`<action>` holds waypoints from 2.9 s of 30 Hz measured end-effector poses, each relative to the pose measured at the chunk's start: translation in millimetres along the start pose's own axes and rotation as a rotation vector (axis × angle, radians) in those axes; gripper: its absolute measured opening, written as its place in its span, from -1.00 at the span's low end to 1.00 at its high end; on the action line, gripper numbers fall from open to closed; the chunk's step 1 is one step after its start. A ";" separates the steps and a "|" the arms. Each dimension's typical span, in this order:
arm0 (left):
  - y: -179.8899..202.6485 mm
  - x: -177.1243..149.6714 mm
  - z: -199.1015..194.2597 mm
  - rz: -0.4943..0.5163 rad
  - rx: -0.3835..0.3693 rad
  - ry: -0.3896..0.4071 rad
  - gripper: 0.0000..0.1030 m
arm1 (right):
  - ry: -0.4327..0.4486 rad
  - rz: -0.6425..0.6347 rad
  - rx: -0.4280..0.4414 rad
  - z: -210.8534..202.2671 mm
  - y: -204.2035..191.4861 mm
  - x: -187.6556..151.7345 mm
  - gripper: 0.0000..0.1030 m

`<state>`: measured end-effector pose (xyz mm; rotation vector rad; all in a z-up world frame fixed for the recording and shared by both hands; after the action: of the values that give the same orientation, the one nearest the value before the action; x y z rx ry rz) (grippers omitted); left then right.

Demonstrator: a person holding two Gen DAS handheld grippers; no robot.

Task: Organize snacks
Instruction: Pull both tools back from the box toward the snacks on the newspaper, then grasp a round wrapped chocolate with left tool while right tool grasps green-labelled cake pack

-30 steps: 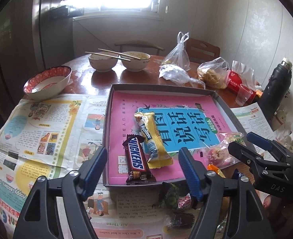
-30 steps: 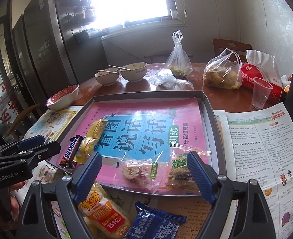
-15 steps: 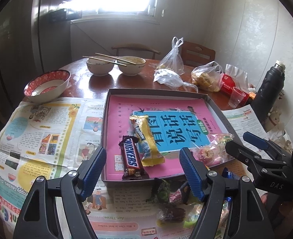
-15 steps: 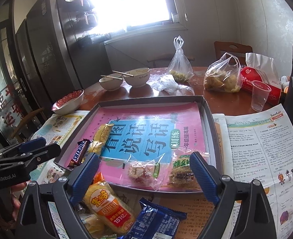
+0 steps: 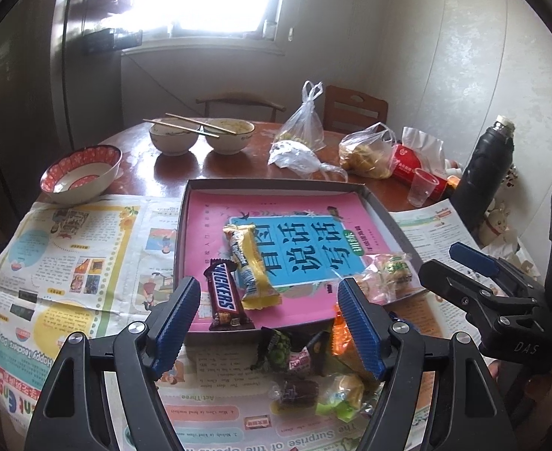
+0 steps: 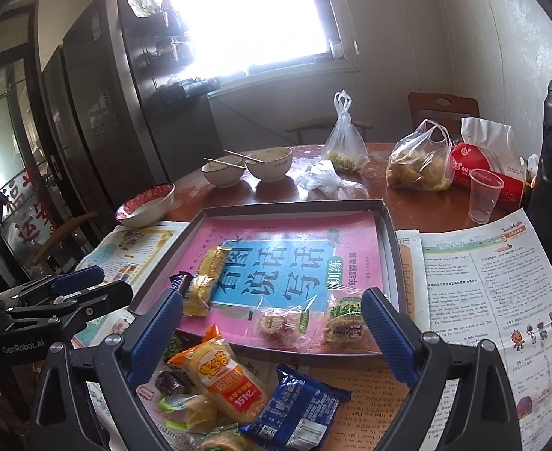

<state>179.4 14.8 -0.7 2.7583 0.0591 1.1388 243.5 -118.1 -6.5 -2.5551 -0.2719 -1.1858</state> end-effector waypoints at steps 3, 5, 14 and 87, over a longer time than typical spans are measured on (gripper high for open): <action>1.1 1.0 -4.8 -0.002 -0.012 0.006 0.50 | 0.009 0.005 0.006 -5.7 0.9 1.5 0.90; 2.4 0.9 -9.2 0.001 -0.017 0.012 0.50 | 0.014 0.009 0.007 -9.1 2.3 2.0 0.91; 5.5 -3.2 -19.1 0.013 -0.033 0.009 0.50 | 0.023 0.011 0.010 -20.6 4.2 0.5 0.91; -12.4 -91.6 37.7 0.026 0.007 -0.251 0.50 | -0.251 -0.264 0.030 8.7 -58.0 -137.1 0.22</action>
<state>141.2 13.4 -92.9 2.8915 -0.0019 0.7898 144.7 -66.5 -105.5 -2.7017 -0.6984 -0.9307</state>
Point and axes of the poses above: each gripper's, at about its wrist camera, not at the fingertips, and z roughly the way its jaws point, y to its right, x to its top, the point moved 10 cm from there along z, roughly the way its jaws point, and after that the axes turned 5 degrees about -y, right-handed, at the moved point
